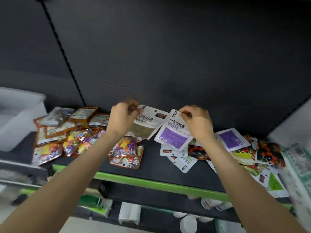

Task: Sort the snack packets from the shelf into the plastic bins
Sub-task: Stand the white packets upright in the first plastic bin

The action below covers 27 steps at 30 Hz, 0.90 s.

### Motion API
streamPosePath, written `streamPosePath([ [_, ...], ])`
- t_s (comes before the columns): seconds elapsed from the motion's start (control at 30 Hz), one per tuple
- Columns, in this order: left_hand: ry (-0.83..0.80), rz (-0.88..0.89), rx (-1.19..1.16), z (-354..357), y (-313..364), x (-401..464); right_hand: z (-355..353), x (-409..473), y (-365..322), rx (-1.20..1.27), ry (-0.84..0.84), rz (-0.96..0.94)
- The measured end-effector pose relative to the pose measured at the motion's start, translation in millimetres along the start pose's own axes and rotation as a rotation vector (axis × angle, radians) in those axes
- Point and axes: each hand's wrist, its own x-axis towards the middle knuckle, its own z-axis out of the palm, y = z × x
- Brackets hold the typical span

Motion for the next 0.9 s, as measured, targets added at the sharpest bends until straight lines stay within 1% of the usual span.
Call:
streamPosePath([
  [0.07, 0.054, -0.019, -0.025, -25, -11, -6, 11, 4, -25, 0.023, -0.034, -0.022],
  [0.17, 0.093, -0.052, -0.032, -65, -31, -13, 29, 8, -68, 0.04, -0.052, -0.057],
  [0.3, 0.135, -0.062, -0.017, -120, -68, -17, 56, 11, -135, 0.015, -0.05, -0.104],
  [0.43, 0.175, -0.086, -0.025, -191, -120, -17, 85, 14, -214, 0.001, -0.038, -0.118],
  [0.5, 0.185, -0.093, -0.004, -216, -138, -18, 93, 15, -240, 0.015, -0.02, -0.109],
  [0.7, 0.235, -0.127, 0.045, -320, -202, -23, 155, 21, -355, 0.055, -0.027, -0.142],
  [0.9, 0.322, -0.205, 0.053, -400, -266, -18, 219, 41, -451, 0.083, -0.028, -0.209],
])
